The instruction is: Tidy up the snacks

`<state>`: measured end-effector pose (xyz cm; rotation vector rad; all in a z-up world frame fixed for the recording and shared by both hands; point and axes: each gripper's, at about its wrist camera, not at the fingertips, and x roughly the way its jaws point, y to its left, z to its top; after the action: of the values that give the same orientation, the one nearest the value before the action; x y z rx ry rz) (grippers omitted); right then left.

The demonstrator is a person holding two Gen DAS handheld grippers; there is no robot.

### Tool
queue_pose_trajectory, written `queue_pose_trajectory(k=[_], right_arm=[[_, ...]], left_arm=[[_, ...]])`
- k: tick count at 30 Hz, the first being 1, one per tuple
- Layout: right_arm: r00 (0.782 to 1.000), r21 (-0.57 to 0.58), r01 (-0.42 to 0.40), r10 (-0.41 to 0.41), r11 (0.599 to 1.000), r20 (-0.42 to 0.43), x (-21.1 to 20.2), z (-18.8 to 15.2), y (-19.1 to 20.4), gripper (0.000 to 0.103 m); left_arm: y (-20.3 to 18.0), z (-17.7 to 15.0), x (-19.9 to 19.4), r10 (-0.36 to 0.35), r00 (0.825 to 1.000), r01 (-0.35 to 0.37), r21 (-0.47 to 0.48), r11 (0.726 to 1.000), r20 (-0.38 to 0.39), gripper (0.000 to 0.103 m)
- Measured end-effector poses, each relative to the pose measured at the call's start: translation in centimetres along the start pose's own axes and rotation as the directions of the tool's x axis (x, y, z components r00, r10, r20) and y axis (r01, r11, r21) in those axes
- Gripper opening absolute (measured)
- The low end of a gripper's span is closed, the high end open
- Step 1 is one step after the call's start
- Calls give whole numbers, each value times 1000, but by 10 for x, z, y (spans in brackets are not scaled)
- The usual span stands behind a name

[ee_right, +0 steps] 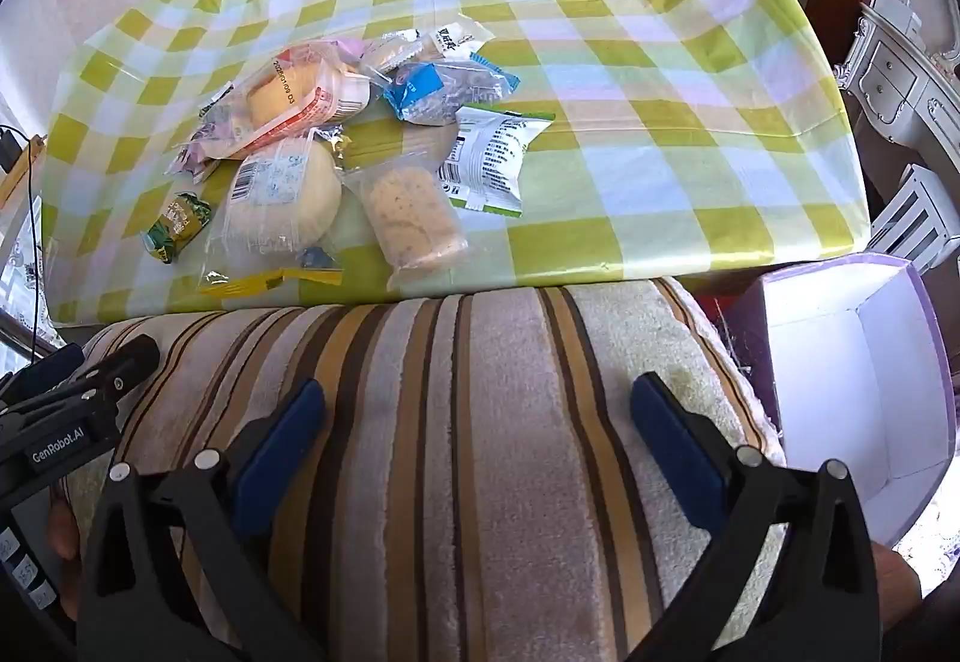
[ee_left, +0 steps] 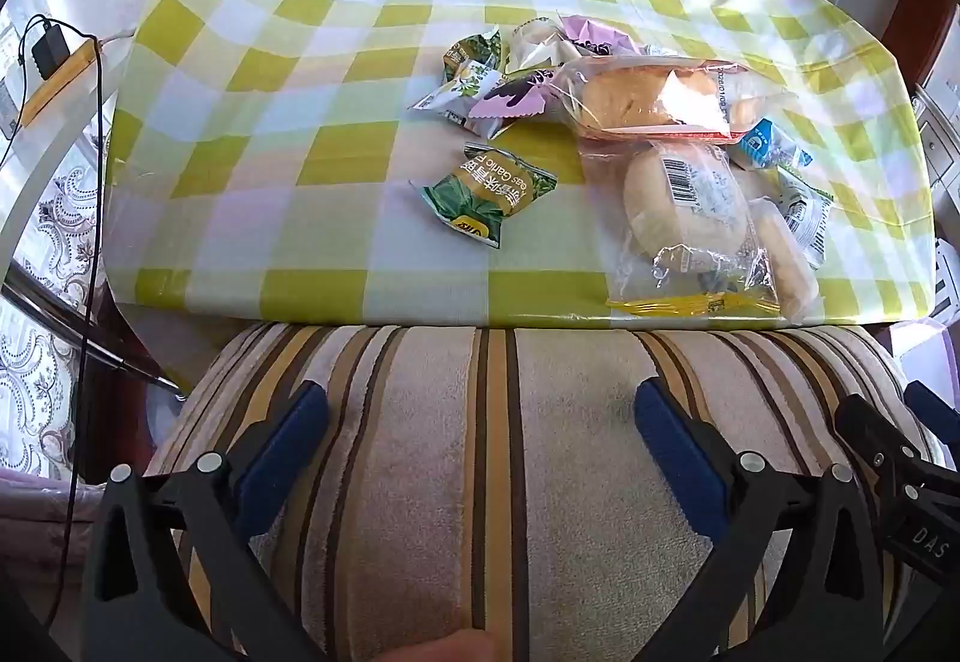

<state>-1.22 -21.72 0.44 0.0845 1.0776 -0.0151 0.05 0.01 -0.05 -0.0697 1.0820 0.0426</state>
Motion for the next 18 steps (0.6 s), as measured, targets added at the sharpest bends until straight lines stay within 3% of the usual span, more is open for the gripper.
queue_pose_trajectory(k=[18], right_arm=[[1000,-6,6,-6,1000,1,1,1,-2,102]], left_arm=[[-1,3,3,15,1000,-15,5,1000,0,99]])
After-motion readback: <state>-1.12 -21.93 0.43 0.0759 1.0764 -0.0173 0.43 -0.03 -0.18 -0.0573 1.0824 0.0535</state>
